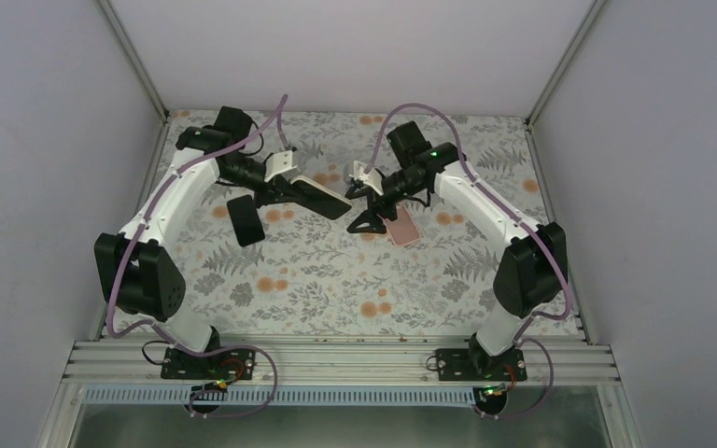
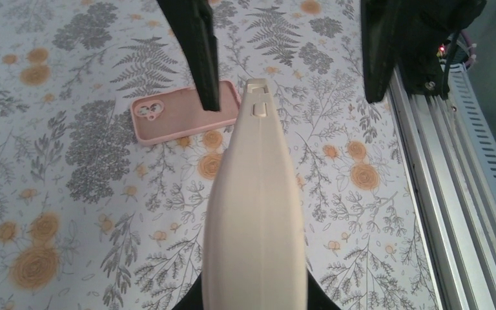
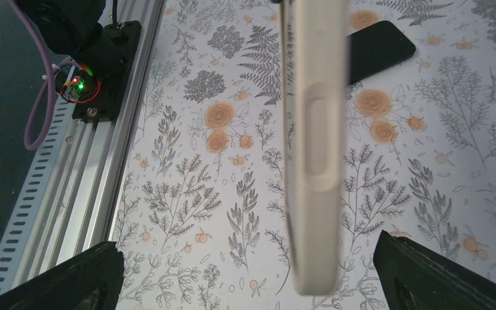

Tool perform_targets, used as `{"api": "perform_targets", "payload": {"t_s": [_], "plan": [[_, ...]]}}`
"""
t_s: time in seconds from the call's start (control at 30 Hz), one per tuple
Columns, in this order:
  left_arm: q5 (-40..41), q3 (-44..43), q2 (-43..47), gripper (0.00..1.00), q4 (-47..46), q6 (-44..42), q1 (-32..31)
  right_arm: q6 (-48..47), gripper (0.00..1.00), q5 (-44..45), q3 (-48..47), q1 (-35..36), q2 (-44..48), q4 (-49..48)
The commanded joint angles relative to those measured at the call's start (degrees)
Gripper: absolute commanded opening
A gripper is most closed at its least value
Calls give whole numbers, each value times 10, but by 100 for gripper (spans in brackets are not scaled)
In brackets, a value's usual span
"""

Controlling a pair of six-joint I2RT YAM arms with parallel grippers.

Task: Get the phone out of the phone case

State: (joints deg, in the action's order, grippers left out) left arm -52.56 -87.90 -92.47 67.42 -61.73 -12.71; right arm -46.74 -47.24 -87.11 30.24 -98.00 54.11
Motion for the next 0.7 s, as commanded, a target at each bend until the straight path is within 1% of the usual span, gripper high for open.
{"api": "perform_targets", "payload": {"t_s": [0.0, 0.13, 0.27, 0.43, 0.67], "plan": [[-30, 2, 23, 2, 6, -41, -11, -47, 100, -60, -13, -29, 18, 32], [-26, 4, 27, 2, 11, -49, -13, -90, 100, -65, -46, -50, -7, 81], [-29, -2, 29, 2, 16, -49, -20, -94, 100, -65, -42, -53, -17, 70], [-22, -3, 29, 2, 8, -40, -29, -102, 100, -83, -48, -52, -34, 81], [-23, -7, 29, 2, 4, -32, -41, -89, 100, -93, -36, -51, -39, 55]]}}
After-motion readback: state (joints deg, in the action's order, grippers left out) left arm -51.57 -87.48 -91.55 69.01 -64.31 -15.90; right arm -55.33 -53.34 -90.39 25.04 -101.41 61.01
